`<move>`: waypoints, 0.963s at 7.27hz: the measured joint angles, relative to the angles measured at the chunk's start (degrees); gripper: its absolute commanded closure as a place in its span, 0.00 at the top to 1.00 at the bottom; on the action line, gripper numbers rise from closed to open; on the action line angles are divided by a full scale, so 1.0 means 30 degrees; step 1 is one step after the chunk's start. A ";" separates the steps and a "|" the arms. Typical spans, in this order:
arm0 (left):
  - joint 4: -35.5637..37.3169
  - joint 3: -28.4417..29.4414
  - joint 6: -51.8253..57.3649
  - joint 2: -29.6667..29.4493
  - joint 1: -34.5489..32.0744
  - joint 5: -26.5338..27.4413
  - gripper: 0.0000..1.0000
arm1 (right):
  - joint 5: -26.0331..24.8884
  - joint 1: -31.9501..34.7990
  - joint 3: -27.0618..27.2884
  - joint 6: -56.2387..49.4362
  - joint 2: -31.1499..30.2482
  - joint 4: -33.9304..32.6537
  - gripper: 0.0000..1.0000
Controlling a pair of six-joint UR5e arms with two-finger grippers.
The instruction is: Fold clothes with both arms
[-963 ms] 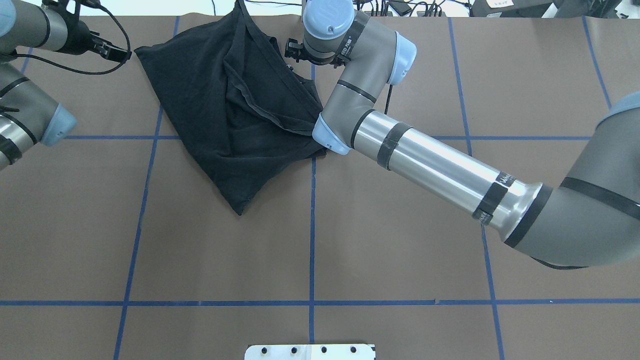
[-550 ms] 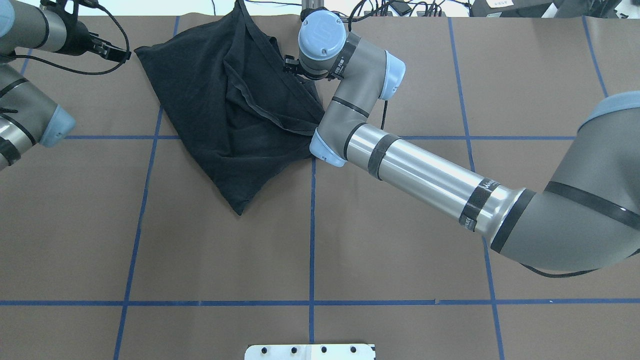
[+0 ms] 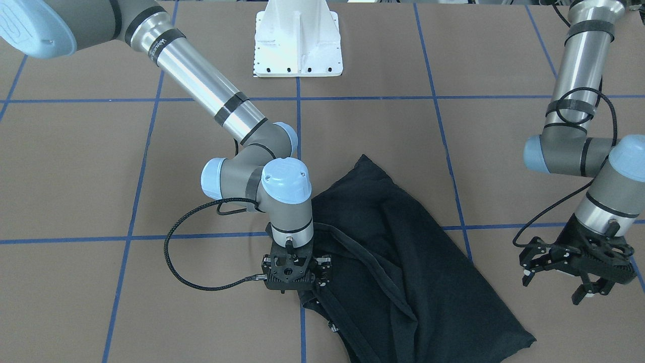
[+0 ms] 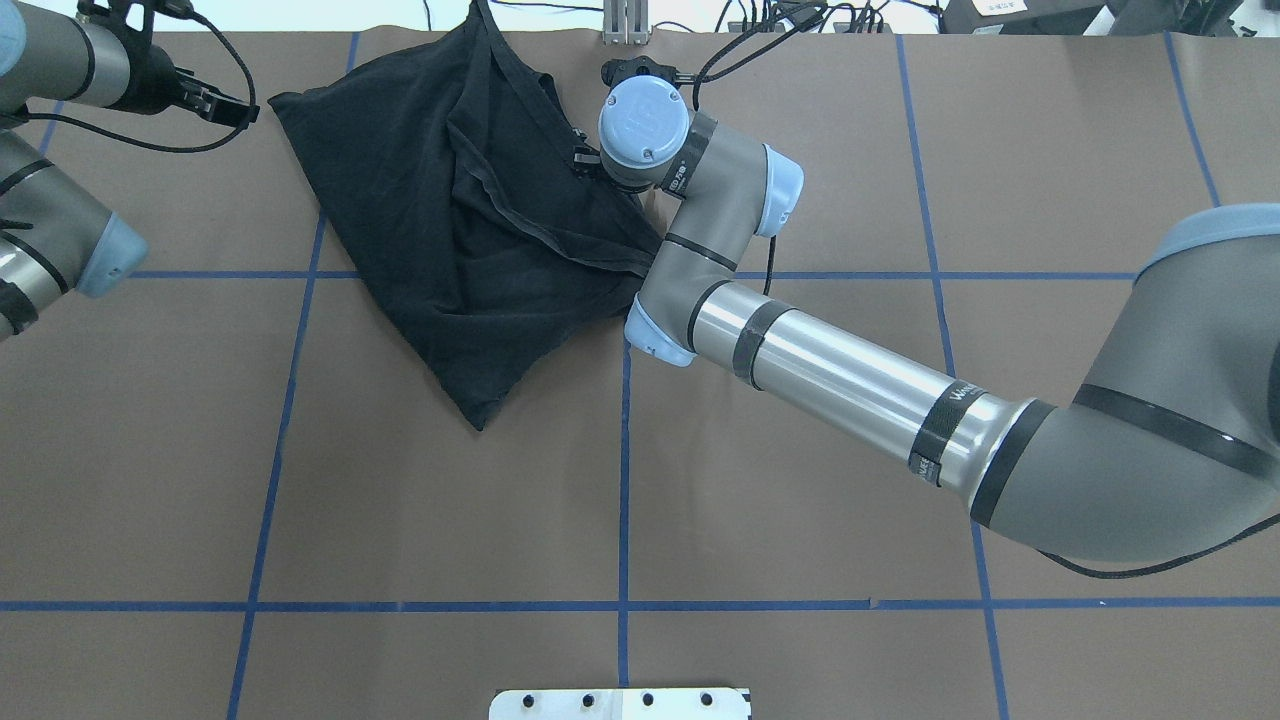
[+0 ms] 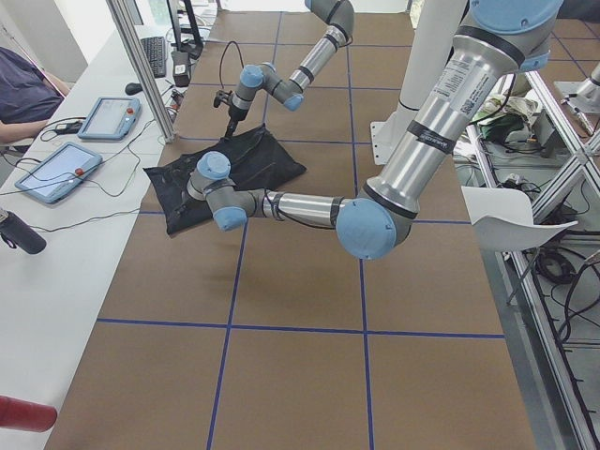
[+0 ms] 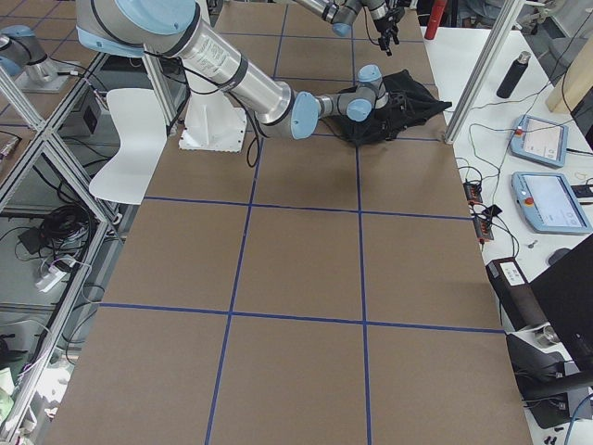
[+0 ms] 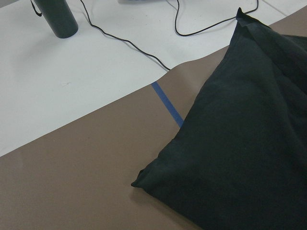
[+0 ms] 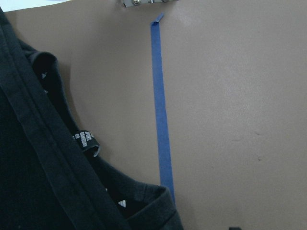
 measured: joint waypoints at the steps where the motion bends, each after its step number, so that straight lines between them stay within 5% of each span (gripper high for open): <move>1: -0.0007 0.0000 0.0000 0.0058 0.0000 0.0000 1.00 | -0.0040 -0.0028 -0.0100 0.0154 0.0044 0.0137 0.49; 3: -0.0013 -0.0001 0.0012 0.0114 -0.0001 0.0000 1.00 | -0.0077 -0.0122 -0.0138 0.0337 0.0097 0.0184 0.47; 4: -0.0014 -0.0001 0.0007 0.0140 0.0000 0.0000 1.00 | -0.0102 -0.0204 -0.0145 0.0429 0.0105 0.0188 0.35; 5: -0.0014 -0.0001 0.0003 0.0157 -0.0001 0.0000 1.00 | -0.0135 -0.0259 -0.0143 0.0575 0.0138 0.0180 0.00; 7: -0.0014 -0.0001 -0.0014 0.0170 0.0000 0.0000 1.00 | -0.0141 -0.0279 -0.0099 0.0901 0.0339 0.0116 0.00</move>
